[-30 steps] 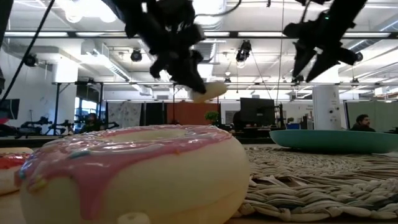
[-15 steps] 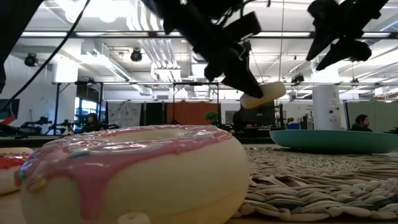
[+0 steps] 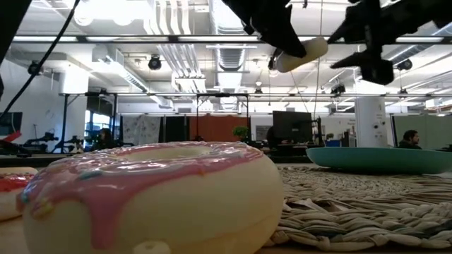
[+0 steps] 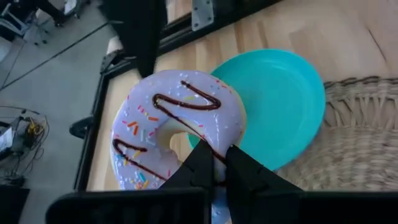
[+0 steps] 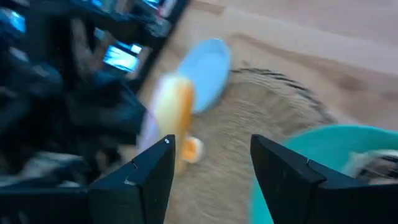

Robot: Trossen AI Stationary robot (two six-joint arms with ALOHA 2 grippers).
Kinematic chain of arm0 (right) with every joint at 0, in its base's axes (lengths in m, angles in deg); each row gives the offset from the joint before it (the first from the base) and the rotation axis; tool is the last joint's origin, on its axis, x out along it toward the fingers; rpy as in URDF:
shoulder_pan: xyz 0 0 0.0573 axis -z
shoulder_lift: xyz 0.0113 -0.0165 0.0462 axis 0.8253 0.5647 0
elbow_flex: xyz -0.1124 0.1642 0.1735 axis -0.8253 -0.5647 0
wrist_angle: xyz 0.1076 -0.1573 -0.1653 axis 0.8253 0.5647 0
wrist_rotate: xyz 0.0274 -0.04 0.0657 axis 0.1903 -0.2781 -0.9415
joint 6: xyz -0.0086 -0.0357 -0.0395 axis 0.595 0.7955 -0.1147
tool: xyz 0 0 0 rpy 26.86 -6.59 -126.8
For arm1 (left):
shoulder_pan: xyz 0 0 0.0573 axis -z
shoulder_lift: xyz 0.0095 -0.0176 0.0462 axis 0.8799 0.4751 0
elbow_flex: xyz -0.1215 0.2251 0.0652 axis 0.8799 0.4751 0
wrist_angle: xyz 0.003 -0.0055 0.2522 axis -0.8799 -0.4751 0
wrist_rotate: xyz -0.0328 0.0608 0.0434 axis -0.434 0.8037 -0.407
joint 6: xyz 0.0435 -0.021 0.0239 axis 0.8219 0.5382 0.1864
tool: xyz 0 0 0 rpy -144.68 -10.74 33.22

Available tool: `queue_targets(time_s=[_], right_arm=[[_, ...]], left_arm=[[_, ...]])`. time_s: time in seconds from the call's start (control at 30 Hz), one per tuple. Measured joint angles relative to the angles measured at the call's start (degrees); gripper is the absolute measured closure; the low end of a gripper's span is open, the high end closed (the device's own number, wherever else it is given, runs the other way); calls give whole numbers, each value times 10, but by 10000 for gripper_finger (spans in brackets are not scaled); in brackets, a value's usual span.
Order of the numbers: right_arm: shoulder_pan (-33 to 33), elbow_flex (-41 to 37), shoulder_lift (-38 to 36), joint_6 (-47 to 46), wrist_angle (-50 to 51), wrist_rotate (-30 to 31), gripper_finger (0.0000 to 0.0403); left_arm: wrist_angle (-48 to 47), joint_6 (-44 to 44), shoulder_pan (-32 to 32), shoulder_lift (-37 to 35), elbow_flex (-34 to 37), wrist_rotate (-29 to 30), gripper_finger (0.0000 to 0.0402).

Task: Pick & Place donuts
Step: Put the large purple donut on the green plate

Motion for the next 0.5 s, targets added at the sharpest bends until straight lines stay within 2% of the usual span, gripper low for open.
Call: queue_targets(time_s=[0.1, 0.2, 0.5], right_arm=[[-1, -15, 10, -24, -49, -27, 202], [0, -19, 23, -39, -51, -46, 202], [-2, -9, 41, -46, -75, -44, 192]], left_arm=[[3, -6, 1, 1, 3, 5, 401], [11, -12, -4, 1, 3, 16, 401], [15, 0, -16, 14, 4, -21, 401]])
